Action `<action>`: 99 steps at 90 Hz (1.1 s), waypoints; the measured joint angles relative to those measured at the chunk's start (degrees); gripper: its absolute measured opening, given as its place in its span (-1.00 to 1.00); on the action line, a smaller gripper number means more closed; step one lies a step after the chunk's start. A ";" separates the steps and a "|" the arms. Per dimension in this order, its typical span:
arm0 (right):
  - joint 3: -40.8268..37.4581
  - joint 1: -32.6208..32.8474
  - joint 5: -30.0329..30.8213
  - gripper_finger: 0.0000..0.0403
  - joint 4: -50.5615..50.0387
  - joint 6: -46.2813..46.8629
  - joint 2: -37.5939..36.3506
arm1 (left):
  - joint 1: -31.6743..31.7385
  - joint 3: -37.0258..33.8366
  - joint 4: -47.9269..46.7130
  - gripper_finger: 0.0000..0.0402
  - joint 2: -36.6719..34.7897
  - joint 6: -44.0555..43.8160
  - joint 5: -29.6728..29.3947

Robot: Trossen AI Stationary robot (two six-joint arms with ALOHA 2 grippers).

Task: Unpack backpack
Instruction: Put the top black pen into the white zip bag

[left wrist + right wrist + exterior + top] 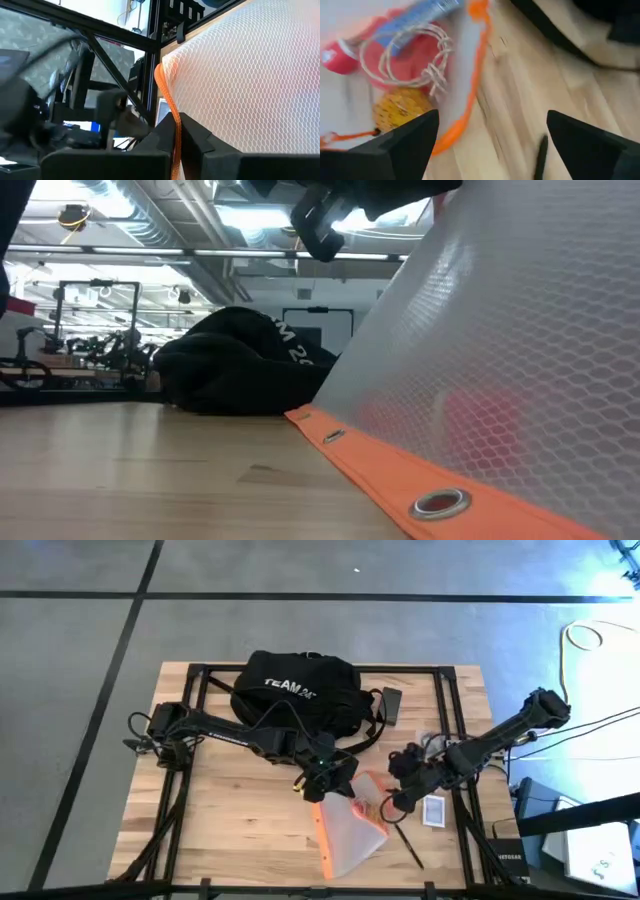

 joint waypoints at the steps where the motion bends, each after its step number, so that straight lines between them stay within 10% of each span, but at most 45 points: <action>1: -0.11 0.00 -0.14 0.74 -0.44 0.28 0.09 | 0.00 -0.01 0.00 -1.00 0.00 0.00 -0.01; 66: -11.77 -6.02 -4.39 -0.19 -1.37 5.85 7.33 | 0.00 0.00 -0.10 -1.00 0.00 -0.46 0.05; 99: -16.56 -11.77 -7.73 -0.28 4.67 0.56 7.31 | 0.07 0.01 -0.48 -1.00 0.00 -0.88 0.05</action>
